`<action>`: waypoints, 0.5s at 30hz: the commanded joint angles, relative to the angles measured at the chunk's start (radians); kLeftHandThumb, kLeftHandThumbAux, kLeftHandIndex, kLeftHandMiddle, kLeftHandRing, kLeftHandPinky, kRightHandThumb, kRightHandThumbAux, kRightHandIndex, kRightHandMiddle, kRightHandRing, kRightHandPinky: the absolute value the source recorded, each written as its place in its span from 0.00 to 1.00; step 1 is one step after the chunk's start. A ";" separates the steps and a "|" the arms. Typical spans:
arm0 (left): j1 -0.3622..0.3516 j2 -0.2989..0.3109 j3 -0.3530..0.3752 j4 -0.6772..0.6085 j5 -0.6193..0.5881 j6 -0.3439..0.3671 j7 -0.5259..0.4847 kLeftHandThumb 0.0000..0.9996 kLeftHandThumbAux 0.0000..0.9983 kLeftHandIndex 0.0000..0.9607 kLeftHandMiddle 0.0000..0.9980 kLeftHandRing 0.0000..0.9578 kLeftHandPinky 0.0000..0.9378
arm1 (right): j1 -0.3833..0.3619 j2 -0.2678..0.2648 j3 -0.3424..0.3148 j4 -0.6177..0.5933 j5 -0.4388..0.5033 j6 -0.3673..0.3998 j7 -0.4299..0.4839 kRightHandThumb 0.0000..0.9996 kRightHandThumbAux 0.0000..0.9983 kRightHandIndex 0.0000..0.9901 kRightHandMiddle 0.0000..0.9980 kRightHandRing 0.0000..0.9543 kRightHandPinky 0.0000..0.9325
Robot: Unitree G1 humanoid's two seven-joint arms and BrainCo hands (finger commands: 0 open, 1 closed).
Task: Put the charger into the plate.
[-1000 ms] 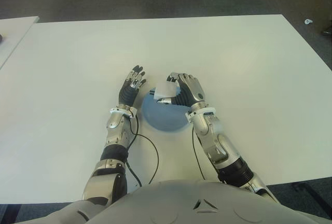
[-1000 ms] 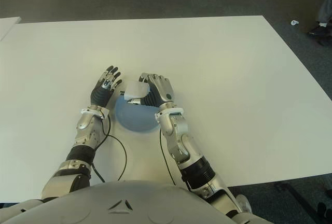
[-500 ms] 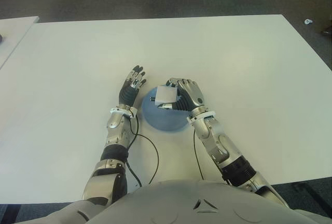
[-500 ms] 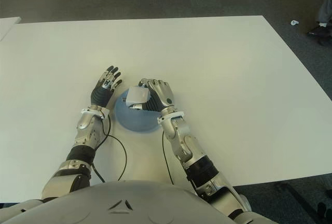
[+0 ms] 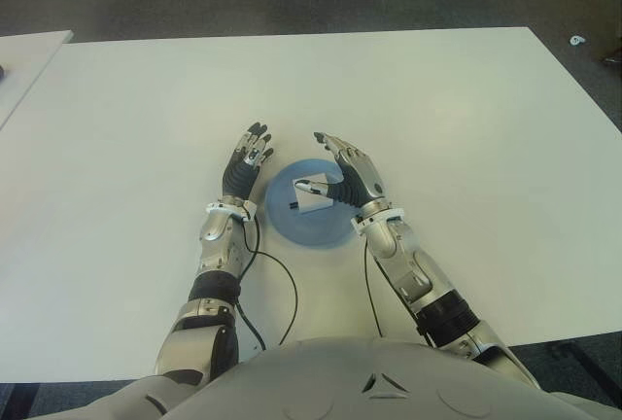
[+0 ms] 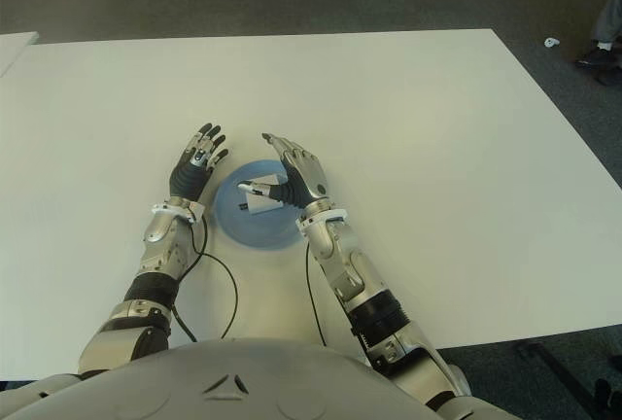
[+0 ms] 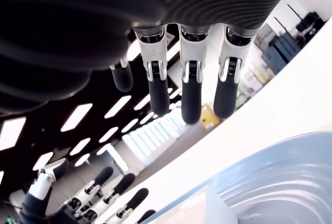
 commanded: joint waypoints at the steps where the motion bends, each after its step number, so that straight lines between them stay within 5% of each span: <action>1: 0.028 -0.001 0.000 0.030 0.010 0.009 0.005 0.00 0.45 0.00 0.07 0.07 0.05 | -0.006 -0.006 -0.005 0.026 0.007 -0.023 -0.009 0.40 0.24 0.06 0.16 0.16 0.16; 15: 0.031 0.003 -0.002 0.032 0.014 -0.009 0.006 0.00 0.45 0.00 0.07 0.07 0.06 | 0.007 -0.030 -0.013 -0.003 -0.013 -0.011 0.000 0.35 0.16 0.00 0.01 0.01 0.01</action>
